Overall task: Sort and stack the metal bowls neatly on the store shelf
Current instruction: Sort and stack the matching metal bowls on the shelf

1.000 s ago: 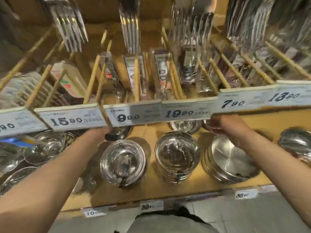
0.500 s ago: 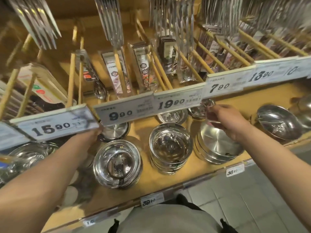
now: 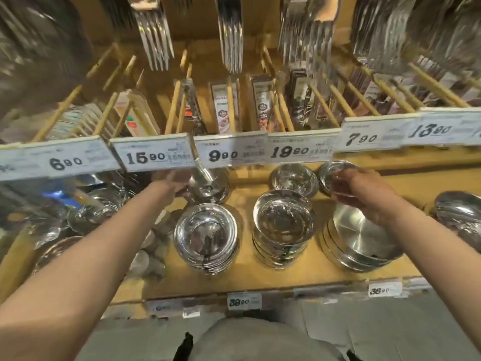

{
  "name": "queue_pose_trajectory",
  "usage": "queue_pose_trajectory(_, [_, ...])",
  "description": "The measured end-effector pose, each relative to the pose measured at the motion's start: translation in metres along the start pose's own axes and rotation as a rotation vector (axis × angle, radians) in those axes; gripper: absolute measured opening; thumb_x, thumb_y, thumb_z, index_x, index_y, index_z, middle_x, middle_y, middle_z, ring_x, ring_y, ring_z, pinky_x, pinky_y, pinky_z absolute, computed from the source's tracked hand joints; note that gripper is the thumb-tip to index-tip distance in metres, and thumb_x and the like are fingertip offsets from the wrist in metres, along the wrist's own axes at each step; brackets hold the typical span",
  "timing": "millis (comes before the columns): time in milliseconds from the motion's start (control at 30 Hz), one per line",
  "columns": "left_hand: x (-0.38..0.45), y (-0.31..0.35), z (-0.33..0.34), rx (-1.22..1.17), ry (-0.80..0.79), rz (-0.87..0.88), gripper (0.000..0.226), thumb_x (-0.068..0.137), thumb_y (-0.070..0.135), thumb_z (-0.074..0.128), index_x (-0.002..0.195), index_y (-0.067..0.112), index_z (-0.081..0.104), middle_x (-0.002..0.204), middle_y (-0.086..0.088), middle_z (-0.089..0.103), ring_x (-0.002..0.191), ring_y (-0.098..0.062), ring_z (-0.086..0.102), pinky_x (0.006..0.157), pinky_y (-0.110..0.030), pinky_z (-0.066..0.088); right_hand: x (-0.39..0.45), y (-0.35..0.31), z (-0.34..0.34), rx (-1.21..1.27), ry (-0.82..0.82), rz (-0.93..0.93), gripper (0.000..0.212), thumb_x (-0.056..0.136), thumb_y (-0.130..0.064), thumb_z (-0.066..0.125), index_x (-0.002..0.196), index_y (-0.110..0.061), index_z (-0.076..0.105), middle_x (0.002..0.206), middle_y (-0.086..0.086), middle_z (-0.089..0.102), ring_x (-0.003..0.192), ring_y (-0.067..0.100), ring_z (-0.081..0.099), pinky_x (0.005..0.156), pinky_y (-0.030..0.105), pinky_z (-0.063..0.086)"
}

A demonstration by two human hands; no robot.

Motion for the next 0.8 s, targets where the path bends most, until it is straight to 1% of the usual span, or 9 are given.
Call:
queue_pose_trajectory(100, [-0.031,0.012,0.002,0.061,0.047,0.057,0.033,0.099,0.004,0.053,0.132,-0.002,0.057,0.113,-0.022,0.068,0.038,-0.008,0.056,0.033,-0.018,0.046,-0.007,-0.01,-0.006,-0.034,-0.04,-0.05,0.019,0.1,-0.007,0.05,0.094,-0.003,0.068,0.081,0.009,0.066,0.07,0.018,0.061,0.059,0.023,0.054])
queue_pose_trajectory(167, [-0.053,0.021,0.005,0.079,0.047,0.109,0.019,0.097,0.001,0.051,0.112,-0.003,0.063,0.091,-0.022,0.067,0.038,-0.007,0.053,0.031,-0.015,0.04,-0.013,-0.015,-0.014,-0.015,-0.054,-0.069,0.022,0.1,-0.007,0.049,0.086,-0.004,0.066,0.078,0.01,0.064,0.068,0.02,0.06,0.061,0.025,0.054])
queue_pose_trajectory(233, [-0.073,0.025,0.007,0.04,0.072,0.104,0.015,0.094,-0.003,0.053,0.105,0.0,0.063,0.087,-0.022,0.068,0.046,-0.012,0.059,0.036,-0.018,0.045,-0.019,-0.017,-0.022,0.007,-0.075,-0.085,0.026,0.101,-0.008,0.049,0.082,-0.007,0.066,0.075,0.009,0.064,0.067,0.02,0.06,0.065,0.027,0.055])
queue_pose_trajectory(333, [-0.093,0.021,0.001,-0.036,0.19,0.088,0.009,0.09,-0.004,0.058,0.084,0.003,0.059,0.07,-0.016,0.065,0.036,-0.013,0.061,0.038,-0.022,0.051,-0.025,-0.014,-0.034,0.017,-0.115,-0.101,0.025,0.101,-0.01,0.049,0.083,-0.008,0.066,0.071,0.006,0.066,0.065,0.017,0.062,0.065,0.026,0.055])
queue_pose_trajectory(400, [-0.106,0.015,-0.001,-0.029,0.222,0.064,0.01,0.088,-0.001,0.062,0.078,0.0,0.061,0.062,-0.013,0.064,0.037,-0.017,0.062,0.048,-0.029,0.057,-0.03,-0.011,-0.041,0.007,-0.149,-0.11,0.023,0.101,-0.012,0.05,0.085,-0.009,0.067,0.07,0.004,0.067,0.065,0.016,0.063,0.064,0.026,0.056])
queue_pose_trajectory(533, [-0.135,0.004,-0.006,-0.014,0.273,0.046,0.013,0.062,-0.006,0.07,0.075,-0.005,0.07,0.062,-0.019,0.066,0.052,-0.025,0.063,0.07,-0.044,0.059,-0.036,-0.005,-0.05,-0.003,-0.189,-0.118,0.021,0.1,-0.012,0.05,0.09,-0.009,0.068,0.072,0.003,0.067,0.069,0.016,0.062,0.069,0.028,0.055])
queue_pose_trajectory(633, [-0.154,-0.008,-0.012,-0.026,0.329,0.036,0.008,0.071,-0.005,0.067,0.078,-0.007,0.071,0.06,-0.02,0.068,0.057,-0.029,0.071,0.077,-0.054,0.062,-0.042,-0.005,-0.045,-0.003,-0.227,-0.118,0.019,0.099,-0.012,0.051,0.096,-0.005,0.069,0.074,0.004,0.067,0.069,0.016,0.062,0.07,0.029,0.054])
queue_pose_trajectory(700, [-0.166,-0.015,-0.015,-0.034,0.353,0.044,0.008,0.078,-0.001,0.064,0.082,-0.005,0.069,0.076,-0.025,0.071,0.071,-0.034,0.074,0.079,-0.054,0.062,-0.049,-0.007,-0.038,0.005,-0.257,-0.124,0.016,0.099,-0.013,0.054,0.095,-0.008,0.069,0.073,0.001,0.07,0.064,0.011,0.065,0.064,0.025,0.057])
queue_pose_trajectory(800, [-0.184,-0.021,-0.016,-0.04,0.359,0.06,0.012,0.081,-0.004,0.06,0.083,-0.008,0.071,0.074,-0.024,0.069,0.058,-0.03,0.071,0.076,-0.053,0.062,-0.059,-0.007,-0.028,0.028,-0.298,-0.135,0.012,0.097,-0.014,0.059,0.097,-0.01,0.07,0.076,0.002,0.071,0.061,0.008,0.067,0.062,0.023,0.06])
Point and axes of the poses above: each hand's wrist, its own x-axis towards the middle knuckle, its own z-axis out of the palm, y = z × x, the point moved 6 cm from there along x, towards the middle knuckle
